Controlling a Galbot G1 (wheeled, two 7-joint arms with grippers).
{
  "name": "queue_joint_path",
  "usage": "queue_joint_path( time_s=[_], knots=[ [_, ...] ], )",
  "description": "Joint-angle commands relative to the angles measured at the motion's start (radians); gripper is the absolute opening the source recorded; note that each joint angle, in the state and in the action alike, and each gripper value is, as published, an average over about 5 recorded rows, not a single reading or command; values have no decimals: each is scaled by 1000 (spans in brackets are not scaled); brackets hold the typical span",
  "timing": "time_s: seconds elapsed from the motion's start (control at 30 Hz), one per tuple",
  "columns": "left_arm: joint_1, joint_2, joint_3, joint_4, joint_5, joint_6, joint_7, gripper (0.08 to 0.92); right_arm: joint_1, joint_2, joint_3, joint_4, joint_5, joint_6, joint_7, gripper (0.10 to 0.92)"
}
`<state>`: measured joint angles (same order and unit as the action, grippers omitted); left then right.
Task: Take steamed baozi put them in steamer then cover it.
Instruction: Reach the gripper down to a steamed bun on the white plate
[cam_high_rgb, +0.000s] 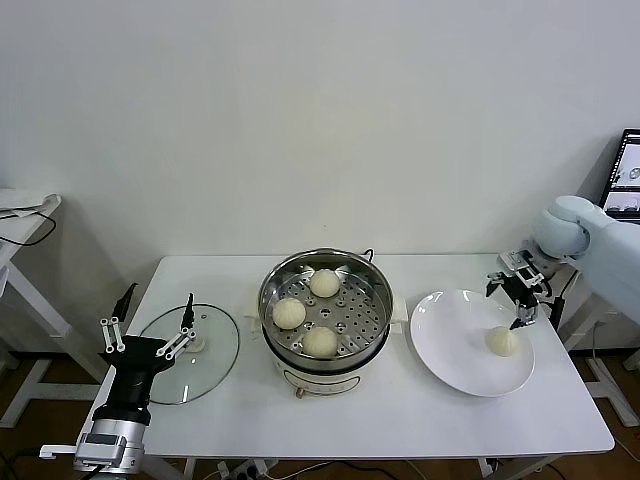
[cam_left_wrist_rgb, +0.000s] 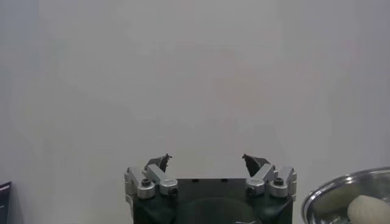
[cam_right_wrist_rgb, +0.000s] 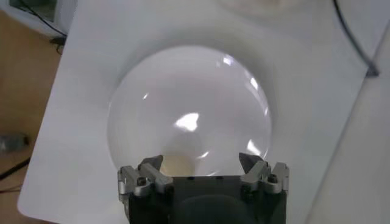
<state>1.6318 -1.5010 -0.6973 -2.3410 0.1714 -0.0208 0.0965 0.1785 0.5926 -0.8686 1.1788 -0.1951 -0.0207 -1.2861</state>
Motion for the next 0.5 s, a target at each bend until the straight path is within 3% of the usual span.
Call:
queue_joint_path(
  time_s=[0.03, 0.5],
  knots=[
    [-4, 0, 5, 7, 3, 1, 0, 823, -243, 37, 244, -155, -139, -35, 20, 823],
    [-9, 0, 9, 21, 10, 0, 1, 823, -289, 113, 308, -237, -173, -27, 56, 823]
  ],
)
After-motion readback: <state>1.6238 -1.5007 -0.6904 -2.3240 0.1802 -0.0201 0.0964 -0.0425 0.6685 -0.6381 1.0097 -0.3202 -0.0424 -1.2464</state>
